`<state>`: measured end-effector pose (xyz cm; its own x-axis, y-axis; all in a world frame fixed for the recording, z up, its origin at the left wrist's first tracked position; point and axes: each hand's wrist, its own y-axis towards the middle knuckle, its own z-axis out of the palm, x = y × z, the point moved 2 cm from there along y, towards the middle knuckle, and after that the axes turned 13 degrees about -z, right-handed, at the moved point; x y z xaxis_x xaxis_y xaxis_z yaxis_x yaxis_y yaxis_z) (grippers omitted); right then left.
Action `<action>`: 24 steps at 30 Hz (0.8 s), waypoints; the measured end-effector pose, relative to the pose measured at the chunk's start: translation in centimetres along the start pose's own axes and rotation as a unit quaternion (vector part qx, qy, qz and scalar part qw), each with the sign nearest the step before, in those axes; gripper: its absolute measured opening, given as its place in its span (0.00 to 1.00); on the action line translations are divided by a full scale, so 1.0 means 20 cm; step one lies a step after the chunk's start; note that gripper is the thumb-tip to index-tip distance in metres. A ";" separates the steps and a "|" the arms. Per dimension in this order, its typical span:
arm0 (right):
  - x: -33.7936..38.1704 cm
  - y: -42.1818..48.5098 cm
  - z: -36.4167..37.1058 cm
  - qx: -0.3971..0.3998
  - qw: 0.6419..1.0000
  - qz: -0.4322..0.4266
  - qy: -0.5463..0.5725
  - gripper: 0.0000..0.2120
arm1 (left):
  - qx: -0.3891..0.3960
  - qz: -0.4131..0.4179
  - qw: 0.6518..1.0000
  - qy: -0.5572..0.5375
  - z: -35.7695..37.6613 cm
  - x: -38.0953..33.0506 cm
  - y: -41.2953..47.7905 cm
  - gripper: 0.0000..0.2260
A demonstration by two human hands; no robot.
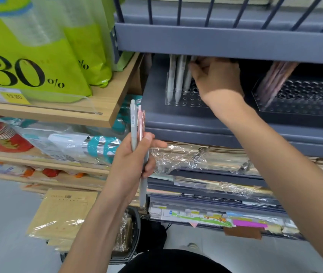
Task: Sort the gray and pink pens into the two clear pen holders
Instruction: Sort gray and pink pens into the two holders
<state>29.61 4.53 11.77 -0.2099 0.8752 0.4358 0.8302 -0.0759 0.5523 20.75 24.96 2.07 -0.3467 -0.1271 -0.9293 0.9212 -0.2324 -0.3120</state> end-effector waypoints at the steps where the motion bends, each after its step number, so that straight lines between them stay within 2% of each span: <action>1: 0.00 0.00 0.00 0.000 1.000 0.000 0.003 0.15 | 0.000 -0.003 1.000 -0.008 0.00 0.00 0.01 0.07; 8: -0.01 -0.01 0.00 -0.022 0.998 0.027 0.060 0.11 | 0.017 -0.022 0.996 -0.081 -0.03 0.01 0.02 0.09; 13: -0.02 -0.03 -0.01 -0.016 0.996 0.034 0.077 0.10 | 0.038 -0.011 0.996 -0.075 -0.02 0.01 0.00 0.10; 17: -0.01 -0.10 -0.05 -0.073 0.988 0.046 0.127 0.05 | 0.070 0.016 0.995 -0.071 0.01 -0.01 -0.02 0.09; 19: 0.01 -0.17 -0.06 -0.021 0.981 0.047 0.187 0.08 | 0.078 0.030 0.994 -0.063 0.03 -0.01 -0.03 0.09; 22: 0.06 -0.29 -0.07 0.172 0.952 0.008 0.253 0.09 | 0.084 0.041 0.994 -0.056 0.07 0.00 -0.03 0.09; 24: 0.08 -0.34 -0.08 0.233 0.932 -0.035 0.275 0.07 | 0.086 0.042 0.994 -0.056 0.10 0.00 -0.04 0.11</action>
<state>22.89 5.60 9.85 -0.3978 0.4840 0.7794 0.9122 0.2994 0.2796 19.66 23.24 2.76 -0.2965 -0.2579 -0.9196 0.9072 -0.3768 -0.1869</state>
